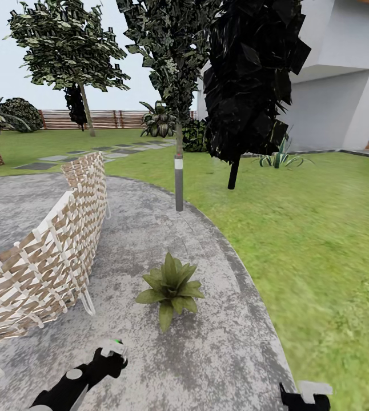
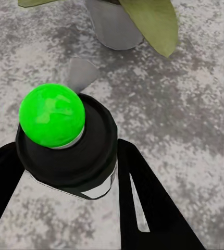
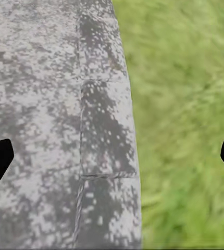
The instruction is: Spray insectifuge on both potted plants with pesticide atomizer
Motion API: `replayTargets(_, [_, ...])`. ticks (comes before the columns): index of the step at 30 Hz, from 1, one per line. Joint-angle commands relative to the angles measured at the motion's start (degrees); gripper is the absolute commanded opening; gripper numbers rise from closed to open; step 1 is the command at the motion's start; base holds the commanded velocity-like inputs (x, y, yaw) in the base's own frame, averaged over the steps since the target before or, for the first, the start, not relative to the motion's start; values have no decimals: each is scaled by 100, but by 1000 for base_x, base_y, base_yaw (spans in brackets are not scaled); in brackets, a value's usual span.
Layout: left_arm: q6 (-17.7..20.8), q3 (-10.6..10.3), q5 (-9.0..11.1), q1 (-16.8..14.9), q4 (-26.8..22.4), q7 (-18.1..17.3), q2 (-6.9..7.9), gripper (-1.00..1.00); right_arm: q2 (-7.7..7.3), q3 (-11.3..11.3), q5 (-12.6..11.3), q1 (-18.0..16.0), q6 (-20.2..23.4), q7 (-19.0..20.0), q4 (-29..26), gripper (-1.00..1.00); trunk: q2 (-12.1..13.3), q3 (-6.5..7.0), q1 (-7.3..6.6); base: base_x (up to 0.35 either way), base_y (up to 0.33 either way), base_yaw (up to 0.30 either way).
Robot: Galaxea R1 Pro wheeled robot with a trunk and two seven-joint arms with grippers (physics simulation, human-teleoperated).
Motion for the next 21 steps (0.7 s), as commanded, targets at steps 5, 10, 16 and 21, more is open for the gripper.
replayTargets(5, [719, 58, -61, -13, -57, -23, -122, -100, 7, 5, -645, -5, -7, -87, 29, 100, -2, -5, -1, 0, 0, 0])
replayTargets(10, [1480, 38, -82, -66, -100, 514, -128, -100, 4, 27, -695, -5, -5, -79, 40, 100, -2, -5, -1, 0, 0, 0])
replayTargets(16, [2762, -27, -109, -199, -282, 652, -148, -100, 6, 28, -693, -5, -10, -71, 277, 100, -2, -5, -1, 0, 0, 0])
replayTargets(21, [3522, -298, -108, -637, -410, 73, -158, -100, -5, 28, -693, -5, -12, -70, 345, 100, -2, -5, -1, 0, 0, 0])
